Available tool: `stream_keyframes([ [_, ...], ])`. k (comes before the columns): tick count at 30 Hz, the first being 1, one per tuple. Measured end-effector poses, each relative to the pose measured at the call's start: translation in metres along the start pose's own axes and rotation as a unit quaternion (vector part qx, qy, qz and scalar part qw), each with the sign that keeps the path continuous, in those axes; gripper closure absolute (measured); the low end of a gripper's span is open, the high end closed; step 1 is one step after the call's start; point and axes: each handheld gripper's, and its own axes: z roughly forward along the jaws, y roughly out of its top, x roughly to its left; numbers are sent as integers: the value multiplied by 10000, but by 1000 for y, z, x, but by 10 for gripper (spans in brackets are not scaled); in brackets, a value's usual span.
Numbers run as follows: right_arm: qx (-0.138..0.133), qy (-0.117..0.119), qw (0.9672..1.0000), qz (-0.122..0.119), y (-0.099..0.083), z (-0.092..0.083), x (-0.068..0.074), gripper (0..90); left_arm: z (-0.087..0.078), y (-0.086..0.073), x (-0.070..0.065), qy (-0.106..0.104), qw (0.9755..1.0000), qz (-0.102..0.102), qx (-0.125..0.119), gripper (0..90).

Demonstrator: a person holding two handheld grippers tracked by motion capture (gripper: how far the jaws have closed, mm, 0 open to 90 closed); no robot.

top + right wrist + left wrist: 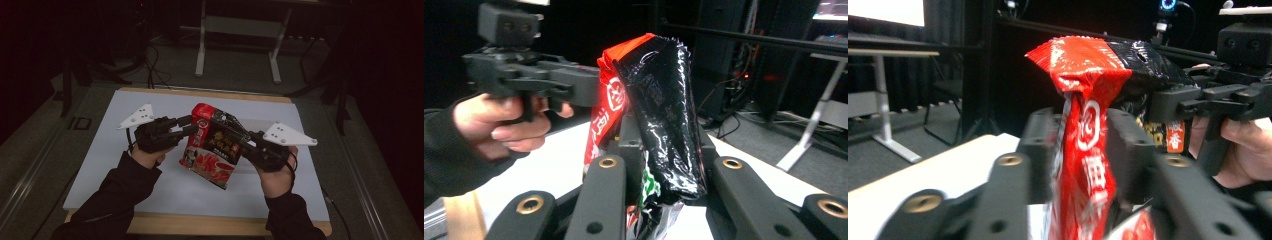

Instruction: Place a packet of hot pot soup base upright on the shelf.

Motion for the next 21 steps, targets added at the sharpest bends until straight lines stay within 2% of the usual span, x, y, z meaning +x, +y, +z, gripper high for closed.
stream_keyframes([
  [1, -28, -58, 10000, 3, 2, -1, -2, 762, -4, 2, 1, 84, 10000, -5, 1, 499],
  [5, -114, -304, 9995, -29, 10, -5, -10, 761, -12, 0, 2, 239, 9997, 24, 65, 372],
  [7, -171, -441, 9988, -84, 15, -7, -12, 761, -15, -3, 4, 321, 9993, -66, 158, 318],
  [10, -211, -578, 9980, -119, 20, -7, -15, 761, -19, -7, 6, 343, 9992, -116, 196, 261],
  [11, -248, -719, 9970, -148, 25, -8, -18, 761, -23, -10, 8, 266, 9991, -141, 284, 232],
  [12, -269, -779, 9965, -153, 28, -8, -20, 761, -24, -11, 8, 291, 9989, -163, 319, 191],
  [15, -333, -957, 9947, -185, 34, -7, -23, 761, -28, -17, 8, 351, 9987, -87, 370, 116],
  [16, -338, -1018, 9940, -221, 36, -6, -24, 761, -28, -17, 8, 351, 9987, -87, 370, 65],
  [17, -345, -1093, 9931, -234, 37, -5, -25, 762, -30, -21, 7, 474, 9977, -23, 482, 20],
  [19, -364, -1182, 9920, -239, 40, -3, -27, 761, -31, -24, 6, 521, 9974, 4, 503, 11],
  [20, -359, -1242, 9913, -263, 41, -2, -28, 762, -35, -31, 5, 655, 9964, 90, 526, 11],
  [21, -362, -1291, 9906, -279, 42, 0, -30, 761, -37, -34, 5, 697, 9962, 114, 514, 11],
])
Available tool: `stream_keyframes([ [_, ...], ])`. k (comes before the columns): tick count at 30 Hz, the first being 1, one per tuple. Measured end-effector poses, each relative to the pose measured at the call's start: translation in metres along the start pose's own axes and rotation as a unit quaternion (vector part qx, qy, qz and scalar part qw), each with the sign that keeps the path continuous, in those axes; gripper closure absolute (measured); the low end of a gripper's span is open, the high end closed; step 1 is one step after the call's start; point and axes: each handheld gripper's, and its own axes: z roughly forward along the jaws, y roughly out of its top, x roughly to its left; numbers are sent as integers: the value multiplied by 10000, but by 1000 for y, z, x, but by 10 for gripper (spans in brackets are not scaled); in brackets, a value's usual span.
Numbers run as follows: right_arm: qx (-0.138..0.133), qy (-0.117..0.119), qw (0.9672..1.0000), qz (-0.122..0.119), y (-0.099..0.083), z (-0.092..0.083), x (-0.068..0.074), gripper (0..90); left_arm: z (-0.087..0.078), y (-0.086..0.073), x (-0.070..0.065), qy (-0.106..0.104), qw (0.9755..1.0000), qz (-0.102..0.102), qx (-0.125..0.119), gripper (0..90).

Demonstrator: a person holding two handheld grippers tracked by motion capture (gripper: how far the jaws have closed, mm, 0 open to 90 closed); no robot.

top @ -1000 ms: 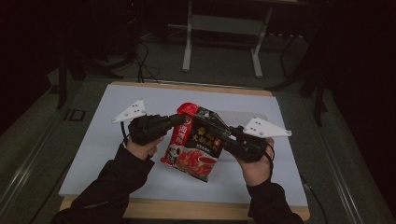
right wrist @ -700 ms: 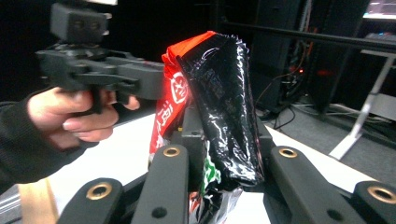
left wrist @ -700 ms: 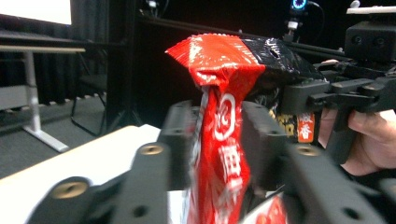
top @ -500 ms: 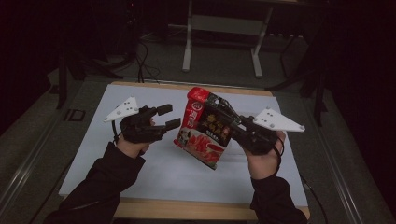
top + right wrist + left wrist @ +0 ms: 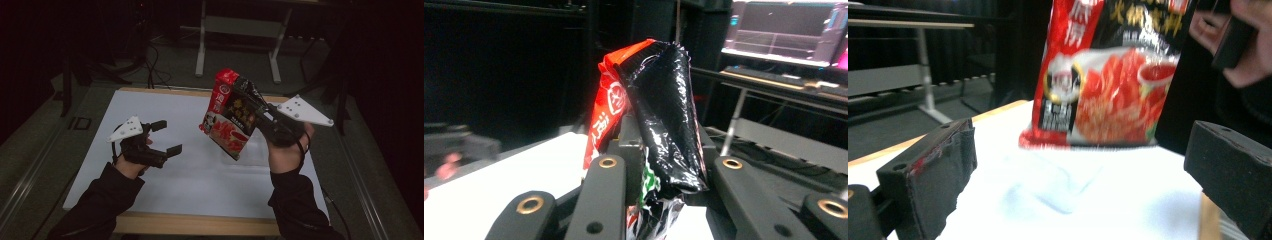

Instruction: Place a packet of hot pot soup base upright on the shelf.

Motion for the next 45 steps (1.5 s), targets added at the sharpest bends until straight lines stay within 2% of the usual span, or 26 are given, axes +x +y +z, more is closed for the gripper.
stream_keyframes([
  [1, -3, -42, 10000, 14, 1, 2, -1, 761, 0, 0, 0, 0, 10000, 0, 0, 11],
  [2, 4, -92, 10000, 4, 1, 4, -2, 762, -4, -8, 1, 17, 10000, -57, 21, 11],
  [5, -6, -251, 9997, 49, 1, 9, -7, 762, -8, -21, 2, 108, 9999, -46, 114, 11],
  [8, 12, -446, 9990, 67, -2, 14, -11, 762, -12, -30, 2, 151, 9996, -2, 220, 11],
  [9, 24, -510, 9987, 72, -3, 16, -12, 761, -16, -41, 0, 217, 9994, 112, 238, 11],
  [10, 24, -510, 9987, 72, -3, 16, -12, 761, -16, -41, 0, 217, 9994, 112, 238, 11],
  [11, 54, -666, 9978, 54, -8, 20, -14, 761, -19, -51, -1, 236, 9992, 182, 265, 11],
  [12, 54, -666, 9978, 54, -8, 20, -14, 761, -19, -51, -1, 236, 9992, 182, 265, 11],
  [13, 117, -772, 9969, 50, -13, 24, -15, 761, -22, -60, -1, 186, 9993, 84, 316, 2],
  [14, 117, -772, 9969, 50, -13, 24, -15, 761, -22, -60, -1, 186, 9993, 84, 316, 0],
  [17, 218, -1012, 9946, 40, -25, 30, -18, 762, -26, -73, -4, 390, 9985, 128, 371, 0],
  [21, 303, -1205, 9922, 51, -35, 32, -22, 762, -27, -83, -3, 419, 9979, 82, 497, 0],
  [23, 334, -1303, 9909, 29, -38, 33, -22, 762, -26, -86, -3, 445, 9974, 92, 559, 0],
  [29, 457, -1515, 9874, 12, -49, 36, -24, 761, -28, -86, -2, 438, 9980, 106, 447, 0],
  [37, 596, -1580, 9856, 50, -62, 48, -20, 762, -28, -88, -2, 434, 9982, 74, 402, 0],
  [45, 718, -1537, 9854, 168, -78, 56, -22, 760, -27, -89, -2, 349, 9985, 73, 412, 0],
])
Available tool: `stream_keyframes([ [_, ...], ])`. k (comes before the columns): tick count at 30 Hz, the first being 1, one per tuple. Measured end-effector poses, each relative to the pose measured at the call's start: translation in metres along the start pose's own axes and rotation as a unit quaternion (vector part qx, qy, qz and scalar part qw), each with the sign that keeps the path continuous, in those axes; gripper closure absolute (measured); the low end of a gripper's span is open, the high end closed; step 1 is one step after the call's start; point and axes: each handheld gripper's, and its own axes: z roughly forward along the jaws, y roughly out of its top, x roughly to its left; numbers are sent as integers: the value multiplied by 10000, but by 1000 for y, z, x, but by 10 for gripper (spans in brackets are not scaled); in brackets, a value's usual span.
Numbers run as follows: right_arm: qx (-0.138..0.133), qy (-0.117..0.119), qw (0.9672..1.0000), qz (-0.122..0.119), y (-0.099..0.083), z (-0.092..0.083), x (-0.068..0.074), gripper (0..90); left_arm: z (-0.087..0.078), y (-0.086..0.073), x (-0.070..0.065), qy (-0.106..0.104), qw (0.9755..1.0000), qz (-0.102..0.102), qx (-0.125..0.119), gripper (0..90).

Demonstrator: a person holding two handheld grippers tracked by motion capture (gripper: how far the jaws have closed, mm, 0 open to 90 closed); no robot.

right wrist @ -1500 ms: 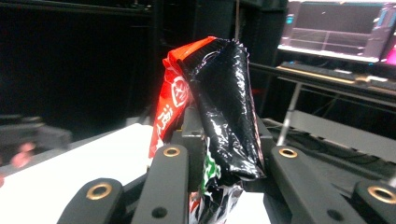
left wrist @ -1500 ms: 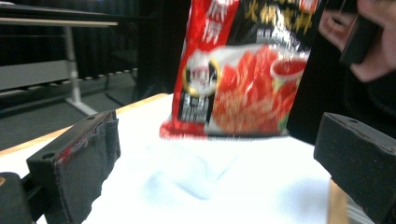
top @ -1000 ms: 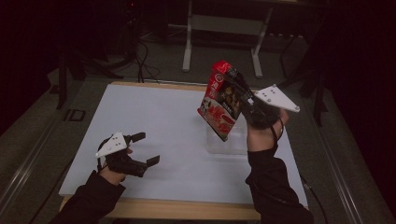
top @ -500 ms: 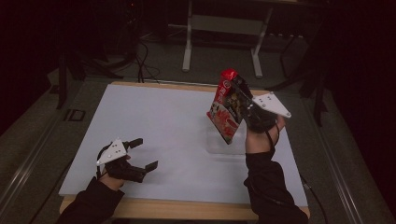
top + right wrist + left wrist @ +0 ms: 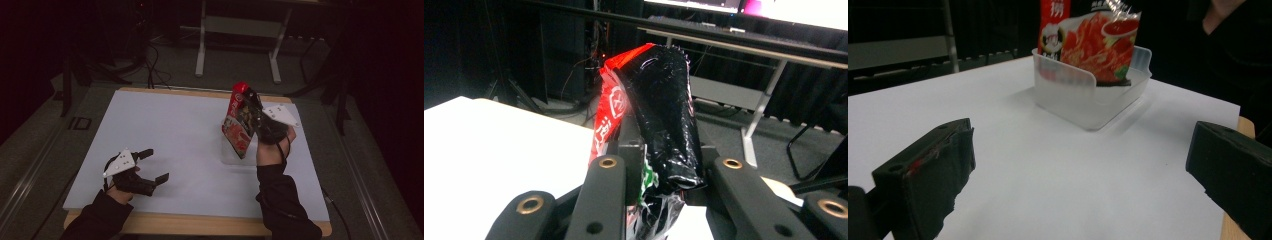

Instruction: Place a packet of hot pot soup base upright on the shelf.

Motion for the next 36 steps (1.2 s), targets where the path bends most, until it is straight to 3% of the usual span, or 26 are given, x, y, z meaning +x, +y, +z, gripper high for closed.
stream_keyframes([
  [9, 153, 39, 9999, -34, -17, 10, 9, 758, 1, -2, 0, -48, 10000, 9, 3, 0],
  [14, 290, 83, 9995, 128, -27, 13, 8, 754, 1, -3, 0, -51, 10000, 24, 32, 0],
  [18, 342, -29, 9993, 134, -38, 12, 7, 752, 0, -3, 0, -84, 10000, 9, 19, 0],
  [22, 385, 84, 9983, 423, -43, 8, 0, 741, 1, -5, 0, -99, 10000, -3, 13, 0],
  [28, 392, 317, 9977, 454, -44, 9, -3, 698, 3, -6, 0, -147, 9999, 10, 53, 0],
  [32, 377, 427, 9972, 489, -40, 9, -8, 581, 2, -6, 0, -152, 9999, -3, 30, 0],
  [36, 336, 560, 9972, 366, -28, 5, -12, 414, 2, -7, 1, -175, 9998, -48, -36, 1],
])
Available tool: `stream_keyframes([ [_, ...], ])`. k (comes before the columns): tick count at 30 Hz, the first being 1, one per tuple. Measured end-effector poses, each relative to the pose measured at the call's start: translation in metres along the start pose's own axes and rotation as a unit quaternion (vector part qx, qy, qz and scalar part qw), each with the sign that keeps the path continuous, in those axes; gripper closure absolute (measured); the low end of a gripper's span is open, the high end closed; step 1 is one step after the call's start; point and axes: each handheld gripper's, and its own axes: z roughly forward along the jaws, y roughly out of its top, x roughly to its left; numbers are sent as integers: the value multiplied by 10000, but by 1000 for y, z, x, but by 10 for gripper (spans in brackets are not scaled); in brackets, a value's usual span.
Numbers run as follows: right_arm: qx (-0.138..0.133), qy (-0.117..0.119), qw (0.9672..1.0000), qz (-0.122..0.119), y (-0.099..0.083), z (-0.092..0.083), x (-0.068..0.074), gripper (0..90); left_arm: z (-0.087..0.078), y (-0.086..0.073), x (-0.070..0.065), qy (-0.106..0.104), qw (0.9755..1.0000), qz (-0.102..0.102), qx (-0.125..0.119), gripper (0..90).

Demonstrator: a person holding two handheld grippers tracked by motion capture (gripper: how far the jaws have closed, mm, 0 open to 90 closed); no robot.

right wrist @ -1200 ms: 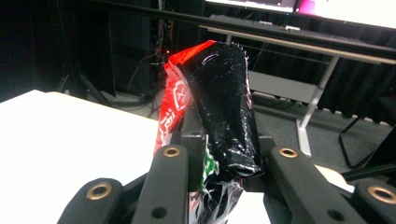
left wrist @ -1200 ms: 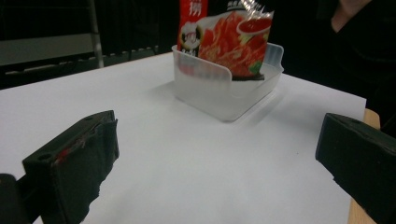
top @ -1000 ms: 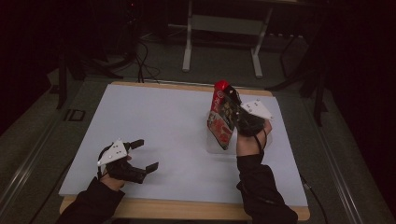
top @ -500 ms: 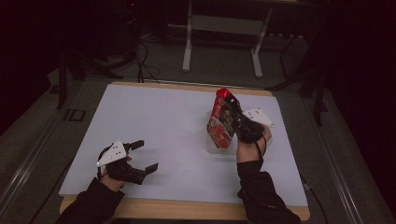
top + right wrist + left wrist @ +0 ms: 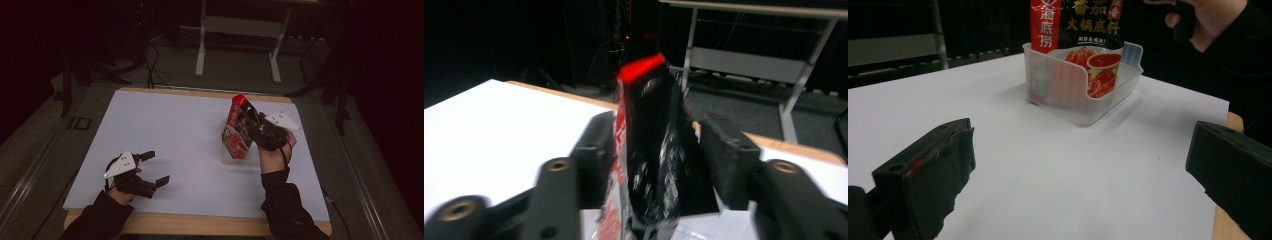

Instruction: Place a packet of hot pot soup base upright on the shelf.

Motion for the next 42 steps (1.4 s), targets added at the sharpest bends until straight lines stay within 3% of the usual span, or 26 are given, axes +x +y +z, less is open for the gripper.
stream_keyframes([
  [4, 12, 338, 9994, -44, 14, -5, 0, 276, 0, 0, 0, -8, 10000, 34, -2, 0],
  [10, -70, 815, 9966, -88, 30, -16, 4, 146, -1, -1, -1, -31, 10000, 71, 30, 0],
  [19, -194, 1315, 9910, -134, 39, -40, 16, 123, -3, 0, -1, -37, 10000, 79, 7, 0],
  [28, -195, 1702, 9847, -329, 30, -59, 31, 125, -4, 1, -2, -71, 9999, 105, -9, 0],
  [42, 88, 2186, 9741, -565, -12, -69, 46, 130, -3, 1, -4, -135, 9998, 115, -36, 0],
])
